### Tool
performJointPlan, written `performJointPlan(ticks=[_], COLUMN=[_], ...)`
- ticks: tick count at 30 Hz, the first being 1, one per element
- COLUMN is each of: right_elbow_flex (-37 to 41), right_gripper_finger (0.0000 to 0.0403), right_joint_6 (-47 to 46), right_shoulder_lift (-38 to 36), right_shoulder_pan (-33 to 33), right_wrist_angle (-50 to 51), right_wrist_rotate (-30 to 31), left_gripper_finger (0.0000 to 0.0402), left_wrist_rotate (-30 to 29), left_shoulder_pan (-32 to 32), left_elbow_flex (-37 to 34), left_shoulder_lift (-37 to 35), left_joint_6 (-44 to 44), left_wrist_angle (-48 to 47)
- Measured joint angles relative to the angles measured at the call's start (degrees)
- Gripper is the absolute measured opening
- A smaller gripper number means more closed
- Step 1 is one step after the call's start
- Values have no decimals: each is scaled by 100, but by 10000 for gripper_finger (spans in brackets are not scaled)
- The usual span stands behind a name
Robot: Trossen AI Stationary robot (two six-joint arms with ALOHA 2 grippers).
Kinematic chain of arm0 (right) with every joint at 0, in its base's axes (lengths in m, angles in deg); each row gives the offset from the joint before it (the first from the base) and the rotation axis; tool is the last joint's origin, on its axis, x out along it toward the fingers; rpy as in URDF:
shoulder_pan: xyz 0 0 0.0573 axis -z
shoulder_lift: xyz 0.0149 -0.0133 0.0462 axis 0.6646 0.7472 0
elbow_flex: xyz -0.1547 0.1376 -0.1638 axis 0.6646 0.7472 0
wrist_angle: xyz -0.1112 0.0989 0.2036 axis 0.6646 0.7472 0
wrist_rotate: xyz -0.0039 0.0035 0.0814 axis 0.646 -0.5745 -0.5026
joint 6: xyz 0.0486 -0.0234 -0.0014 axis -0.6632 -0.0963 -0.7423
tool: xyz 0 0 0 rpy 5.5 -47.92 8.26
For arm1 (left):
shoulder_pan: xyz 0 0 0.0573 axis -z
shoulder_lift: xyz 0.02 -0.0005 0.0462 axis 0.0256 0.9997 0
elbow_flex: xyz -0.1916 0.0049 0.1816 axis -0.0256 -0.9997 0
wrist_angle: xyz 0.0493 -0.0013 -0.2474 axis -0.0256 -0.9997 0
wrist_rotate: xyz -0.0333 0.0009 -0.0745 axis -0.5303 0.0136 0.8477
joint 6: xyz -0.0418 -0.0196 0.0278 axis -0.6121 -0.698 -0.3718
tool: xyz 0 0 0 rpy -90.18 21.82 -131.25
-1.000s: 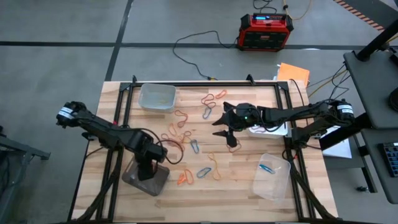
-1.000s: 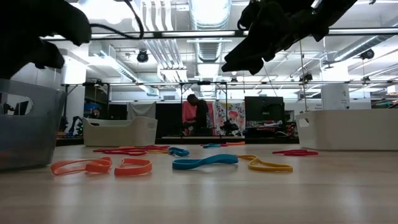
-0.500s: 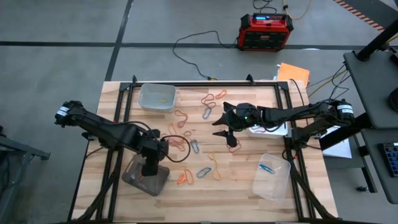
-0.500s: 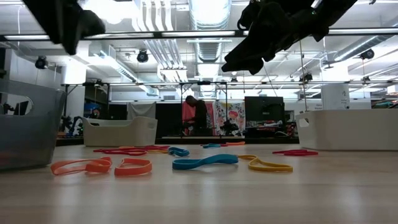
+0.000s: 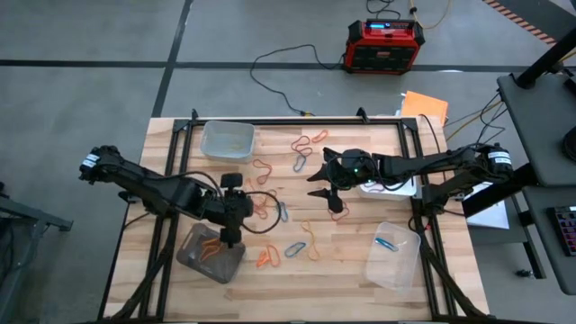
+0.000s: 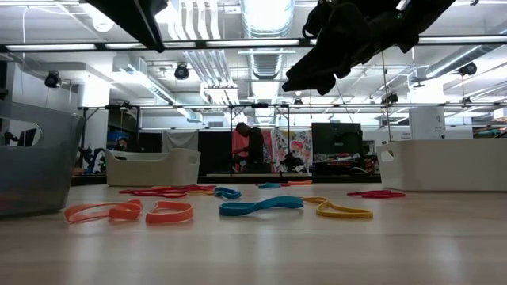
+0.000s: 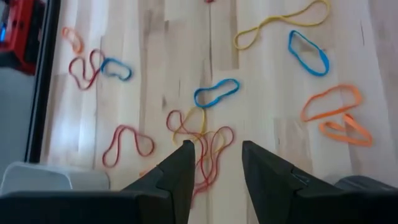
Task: Sort rubber bands into baskets
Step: Put the blue rubber band into the transparent bin
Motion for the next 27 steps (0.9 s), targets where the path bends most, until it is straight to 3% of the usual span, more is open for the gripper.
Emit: performJointPlan(ticks=[10, 16, 19, 22, 27], right_elbow_flex=[9, -16, -363, -812, -1513], right_gripper_finger=[206, 206, 206, 206, 206], right_joint_6=[45, -1174, -1755, -2026, -1901], right_shoulder_lift=[4, 388, 475, 568, 728], right_shoulder_pan=[0, 89, 411, 621, 816], right_wrist_angle=[-155, -1277, 416, 2031, 3081], right_wrist_rotate=[91, 219, 285, 757, 1754], left_gripper_finger=[118, 118, 118, 118, 118], left_wrist_rotate=[-112, 310, 612, 758, 1406], left_shoulder_pan=[-74, -181, -508, -1021, -2059], left_elbow_flex=[-42, -437, -779, -1116, -1542], left_shoulder_lift=[-2, -11, -15, -15, -17], left_joint_6=[463, 1689, 2122, 2303, 2829], left_wrist_angle=[633, 2011, 2530, 2787, 3121])
